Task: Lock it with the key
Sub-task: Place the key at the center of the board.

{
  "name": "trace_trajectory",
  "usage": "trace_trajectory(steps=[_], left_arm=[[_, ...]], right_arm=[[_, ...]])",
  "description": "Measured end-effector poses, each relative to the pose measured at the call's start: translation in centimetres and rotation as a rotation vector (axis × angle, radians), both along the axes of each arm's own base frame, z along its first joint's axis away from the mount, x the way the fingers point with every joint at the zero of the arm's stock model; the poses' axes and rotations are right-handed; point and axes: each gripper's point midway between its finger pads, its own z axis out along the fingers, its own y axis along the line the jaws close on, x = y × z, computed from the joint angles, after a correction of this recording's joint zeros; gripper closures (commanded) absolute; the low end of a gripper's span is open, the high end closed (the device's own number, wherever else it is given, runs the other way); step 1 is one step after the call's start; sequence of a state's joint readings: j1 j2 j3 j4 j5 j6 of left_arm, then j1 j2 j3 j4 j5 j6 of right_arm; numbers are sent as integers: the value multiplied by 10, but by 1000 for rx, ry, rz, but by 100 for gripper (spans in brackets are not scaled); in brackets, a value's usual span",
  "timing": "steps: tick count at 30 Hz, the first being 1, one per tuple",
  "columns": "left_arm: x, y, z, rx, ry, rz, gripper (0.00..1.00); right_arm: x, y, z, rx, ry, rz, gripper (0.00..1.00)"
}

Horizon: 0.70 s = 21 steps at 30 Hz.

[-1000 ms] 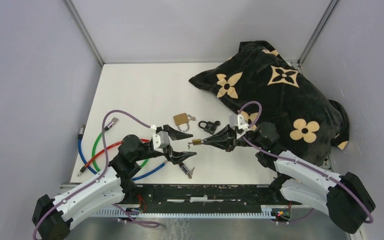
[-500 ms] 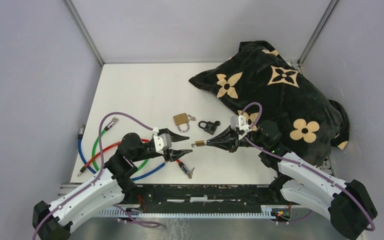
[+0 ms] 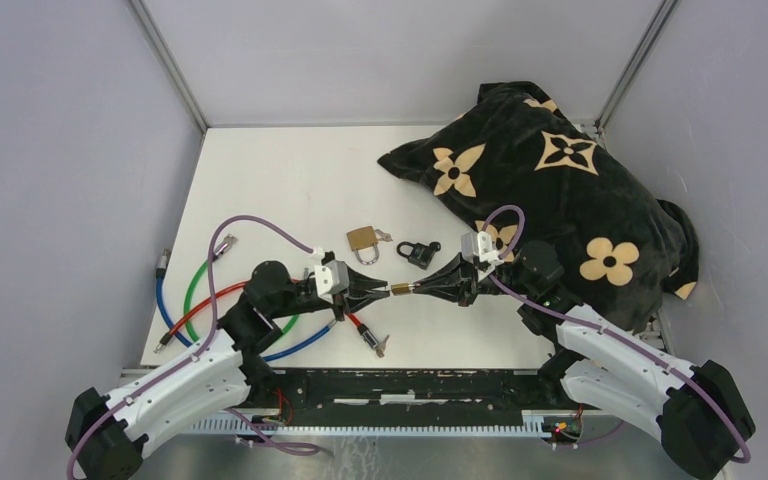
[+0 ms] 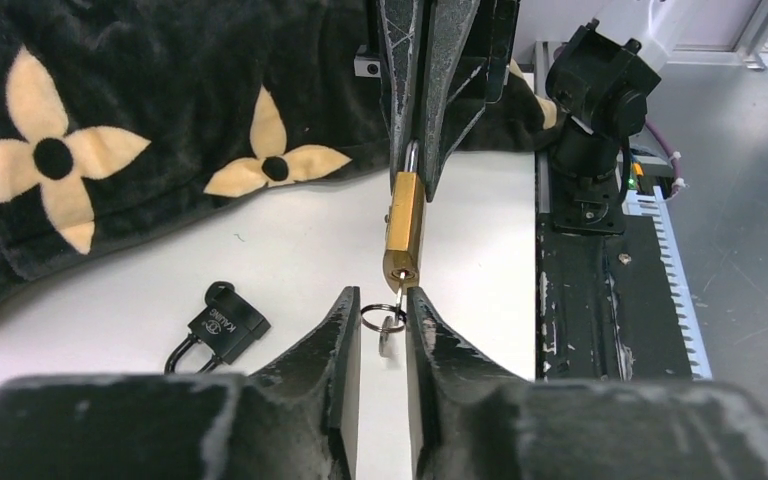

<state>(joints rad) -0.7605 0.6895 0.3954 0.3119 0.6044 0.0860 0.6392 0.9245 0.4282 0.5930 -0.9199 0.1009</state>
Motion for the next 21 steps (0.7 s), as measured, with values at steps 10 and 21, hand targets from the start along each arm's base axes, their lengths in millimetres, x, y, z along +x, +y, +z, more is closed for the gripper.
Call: trace_trajectory(steps=[10,21], left_arm=[[-2,-1,2,-11,16,-8,98],[10,15,-12,62,-17,91,98]], right_arm=[[0,0,0,1,3,0,100],[10,-10,-10,-54,5,-64,100]])
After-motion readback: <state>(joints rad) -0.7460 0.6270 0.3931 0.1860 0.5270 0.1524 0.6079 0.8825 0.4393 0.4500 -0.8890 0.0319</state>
